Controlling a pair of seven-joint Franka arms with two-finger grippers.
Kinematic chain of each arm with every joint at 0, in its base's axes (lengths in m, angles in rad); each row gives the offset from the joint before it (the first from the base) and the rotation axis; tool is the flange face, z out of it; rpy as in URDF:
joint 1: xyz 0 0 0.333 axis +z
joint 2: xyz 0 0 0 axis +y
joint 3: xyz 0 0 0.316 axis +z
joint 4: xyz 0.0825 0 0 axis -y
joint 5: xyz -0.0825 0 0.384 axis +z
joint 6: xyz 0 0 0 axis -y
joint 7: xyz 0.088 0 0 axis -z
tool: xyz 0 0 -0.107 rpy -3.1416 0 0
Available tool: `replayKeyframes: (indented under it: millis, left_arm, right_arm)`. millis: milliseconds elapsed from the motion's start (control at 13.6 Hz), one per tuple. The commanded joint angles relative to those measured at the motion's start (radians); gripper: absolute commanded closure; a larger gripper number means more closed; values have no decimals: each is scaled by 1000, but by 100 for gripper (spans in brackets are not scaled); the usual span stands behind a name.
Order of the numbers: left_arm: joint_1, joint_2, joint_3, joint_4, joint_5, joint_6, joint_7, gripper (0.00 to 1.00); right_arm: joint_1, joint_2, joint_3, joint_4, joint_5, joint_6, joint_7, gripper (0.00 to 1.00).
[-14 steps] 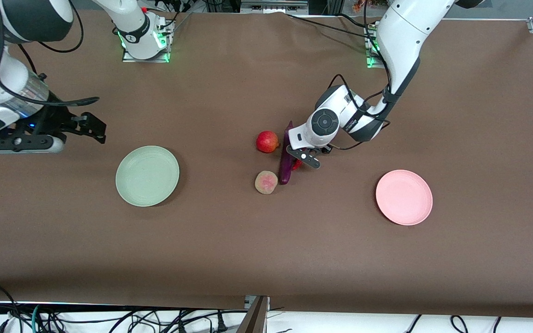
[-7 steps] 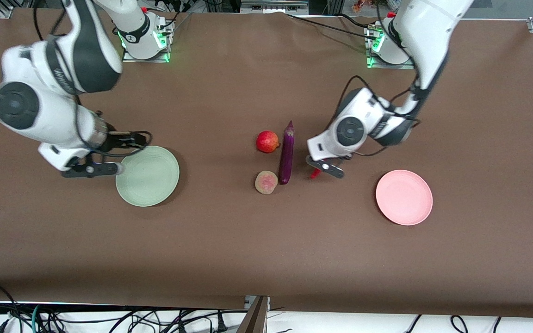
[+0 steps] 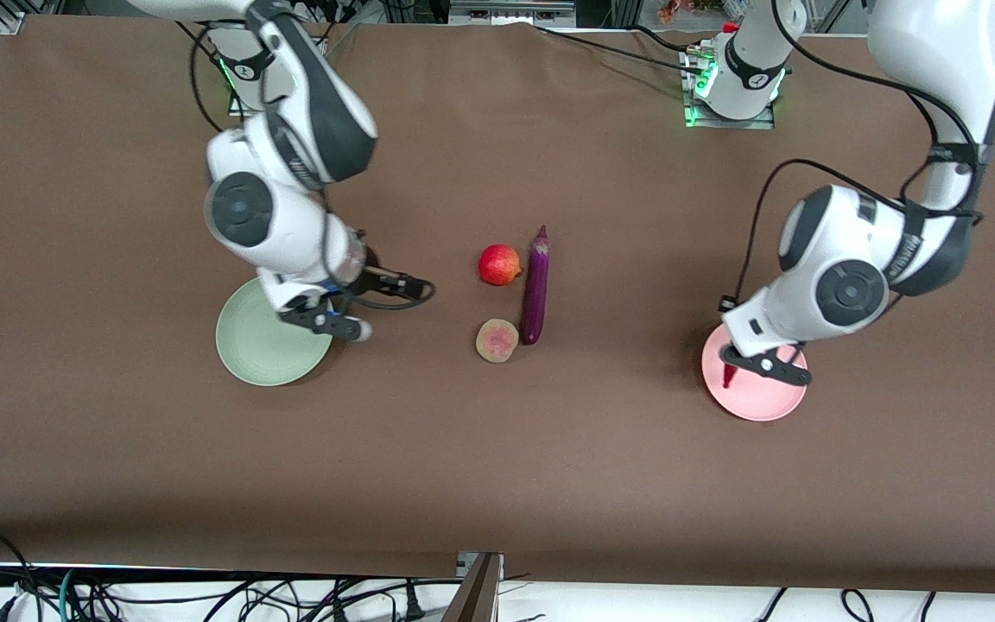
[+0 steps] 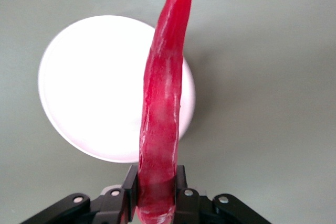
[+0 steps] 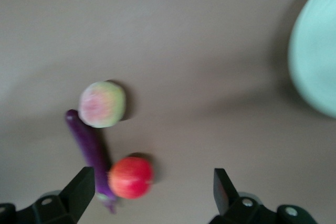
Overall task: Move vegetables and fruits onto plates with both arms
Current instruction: 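Carry the chili to the pink plate while the right gripper approaches the apple, then release the chili on the pink plate while the right gripper grasps the apple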
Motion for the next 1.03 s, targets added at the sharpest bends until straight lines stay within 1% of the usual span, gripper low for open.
replayKeyframes:
  millis: [0,147,220,293,367,440,660,807,954]
  left_arm:
    - [30,125,3,103,25,-13,48,100]
    - [36,167,8,111,26,-12,50,100]
    - [38,182,8,112,26,10,50,96]
    - [39,187,8,111,26,28,50,80]
    - [38,187,8,111,25,28,47,24]
    - [41,187,8,111,23,28,50,0]
    - [47,184,8,111,14,28,50,0]
    - [47,182,8,111,14,24,48,0]
    - [48,184,8,109,12,24,50,0]
  right_arm:
    - [134,100,-11,22,13,144,202,0]
    - [208,174,-11,49,13,248,291,0]
    - [245,205,-18,69,7,262,318,0]
    - [257,225,-26,94,-10,263,336,0]
    - [257,237,-26,100,-47,263,339,0]
    - [262,240,-24,99,-86,263,338,0]
    - [267,251,-24,96,-163,252,332,0]
    - [267,251,-24,83,-170,232,332,0]
    - [268,253,-24,39,-170,223,330,0]
